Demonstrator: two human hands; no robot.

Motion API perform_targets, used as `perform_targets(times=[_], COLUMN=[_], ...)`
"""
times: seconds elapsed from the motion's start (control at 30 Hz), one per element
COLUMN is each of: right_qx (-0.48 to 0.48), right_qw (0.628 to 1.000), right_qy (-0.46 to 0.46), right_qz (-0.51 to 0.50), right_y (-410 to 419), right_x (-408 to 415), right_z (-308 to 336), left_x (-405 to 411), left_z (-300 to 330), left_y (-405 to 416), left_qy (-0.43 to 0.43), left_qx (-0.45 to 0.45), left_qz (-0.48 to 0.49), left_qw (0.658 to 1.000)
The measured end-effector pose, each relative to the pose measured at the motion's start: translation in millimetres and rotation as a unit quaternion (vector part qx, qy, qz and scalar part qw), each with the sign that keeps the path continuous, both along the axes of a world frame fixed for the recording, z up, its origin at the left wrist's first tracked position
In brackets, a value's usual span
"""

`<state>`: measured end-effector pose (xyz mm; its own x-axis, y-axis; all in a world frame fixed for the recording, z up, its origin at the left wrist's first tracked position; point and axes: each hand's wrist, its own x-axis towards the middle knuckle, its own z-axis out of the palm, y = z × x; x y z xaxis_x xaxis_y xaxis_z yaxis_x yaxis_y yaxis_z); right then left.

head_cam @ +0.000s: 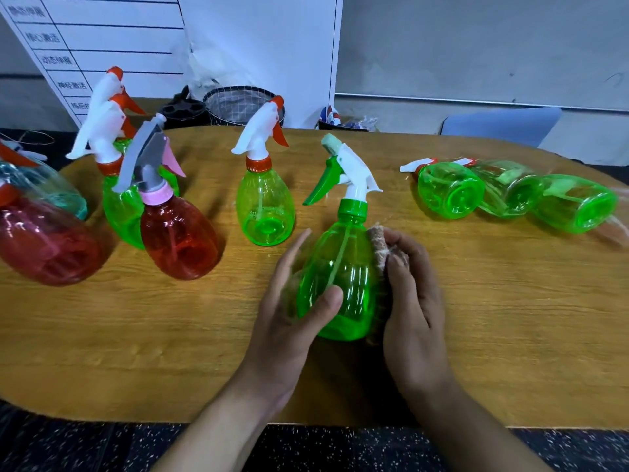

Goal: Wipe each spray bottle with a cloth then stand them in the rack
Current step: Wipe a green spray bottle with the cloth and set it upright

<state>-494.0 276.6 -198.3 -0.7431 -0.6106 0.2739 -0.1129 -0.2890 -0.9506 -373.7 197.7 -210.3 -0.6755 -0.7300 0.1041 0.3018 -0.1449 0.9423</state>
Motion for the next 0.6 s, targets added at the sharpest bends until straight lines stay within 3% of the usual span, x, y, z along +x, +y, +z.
perform_targets(times=[0.37, 0.6], right_qx=[-0.036, -0.013], right_qw=[0.999, 0.997], right_qy=[0.009, 0.072], right_qz=[-0.002, 0.000], right_y=[-2, 0], right_x=[2, -13], right_z=[-1, 2], left_x=[-3, -2], left_z=[-5, -7], left_y=[8, 7], left_qy=[-0.050, -0.052], left_qx=[-0.099, -0.097], left_qz=[0.018, 0.054], left_qw=[0.994, 0.992])
